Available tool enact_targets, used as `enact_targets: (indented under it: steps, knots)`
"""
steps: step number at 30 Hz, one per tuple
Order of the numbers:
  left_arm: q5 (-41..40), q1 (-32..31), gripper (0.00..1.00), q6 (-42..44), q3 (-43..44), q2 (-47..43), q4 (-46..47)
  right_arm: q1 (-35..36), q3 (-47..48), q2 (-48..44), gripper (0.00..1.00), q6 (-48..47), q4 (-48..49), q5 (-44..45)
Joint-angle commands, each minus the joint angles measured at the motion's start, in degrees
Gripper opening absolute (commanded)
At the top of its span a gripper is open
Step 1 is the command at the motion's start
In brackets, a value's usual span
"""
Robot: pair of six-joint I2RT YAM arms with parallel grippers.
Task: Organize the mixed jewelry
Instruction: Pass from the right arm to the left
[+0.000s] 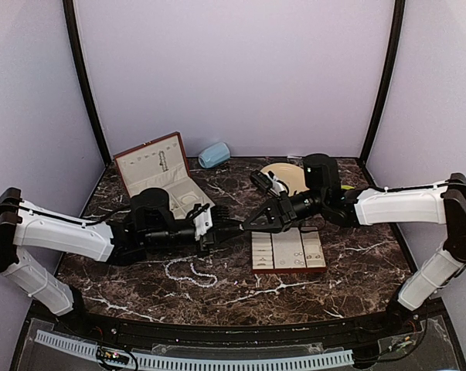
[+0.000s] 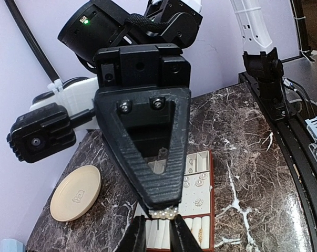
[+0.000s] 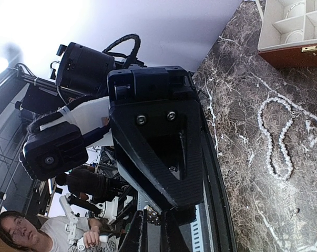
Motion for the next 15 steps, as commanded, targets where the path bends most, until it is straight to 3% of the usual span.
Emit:
enact_targets:
  steps: [1,5,15]
  knots:
    - [-0.46,-0.83,0.18,1.41,1.89,0.16,-0.51,-0.2,-0.39,0.63,0.0,-0.38,1.4,0.07]
    - [-0.87,-1.14,0.09,1.68,1.96,0.16,-0.79,-0.2,-0.53,0.7,0.0,-0.49,1.34,0.34]
    - [-1.2,-1.61,0.0,0.85,2.46,0.56,-0.88,-0.2,-0.44,1.08,0.0,-3.04,-1.68,1.29]
